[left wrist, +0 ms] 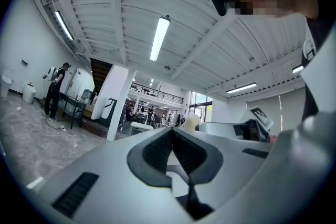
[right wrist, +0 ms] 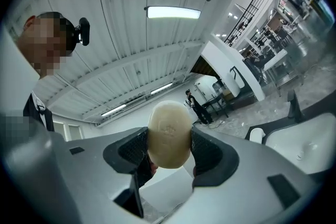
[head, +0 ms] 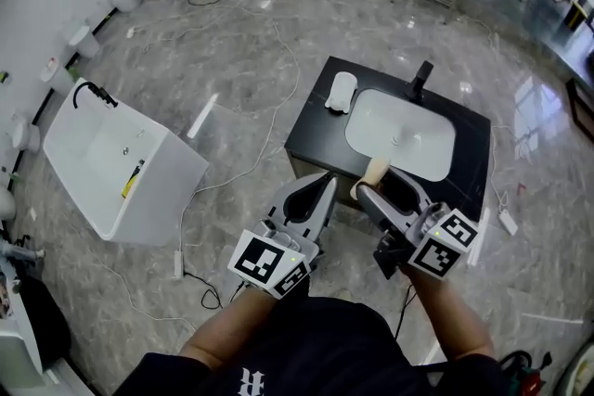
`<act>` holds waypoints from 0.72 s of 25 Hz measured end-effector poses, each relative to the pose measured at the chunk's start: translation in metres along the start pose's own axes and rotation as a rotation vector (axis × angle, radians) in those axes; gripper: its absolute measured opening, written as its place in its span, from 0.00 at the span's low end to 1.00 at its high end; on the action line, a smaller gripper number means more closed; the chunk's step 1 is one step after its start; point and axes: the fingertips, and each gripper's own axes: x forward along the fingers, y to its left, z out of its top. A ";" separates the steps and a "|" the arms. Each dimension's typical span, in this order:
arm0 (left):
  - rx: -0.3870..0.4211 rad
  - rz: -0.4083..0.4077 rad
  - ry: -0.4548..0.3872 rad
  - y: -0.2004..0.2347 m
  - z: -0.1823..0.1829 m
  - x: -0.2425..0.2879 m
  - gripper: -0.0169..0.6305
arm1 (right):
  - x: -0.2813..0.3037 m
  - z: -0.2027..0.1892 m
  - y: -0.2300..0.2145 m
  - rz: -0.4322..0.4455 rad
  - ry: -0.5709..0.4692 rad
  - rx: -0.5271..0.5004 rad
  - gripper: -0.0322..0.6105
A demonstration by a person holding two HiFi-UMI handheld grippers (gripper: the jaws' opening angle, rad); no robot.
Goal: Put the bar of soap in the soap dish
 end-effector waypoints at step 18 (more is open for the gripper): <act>-0.036 -0.103 0.037 0.156 -0.002 0.076 0.04 | 0.136 0.017 -0.099 -0.188 -0.021 0.015 0.45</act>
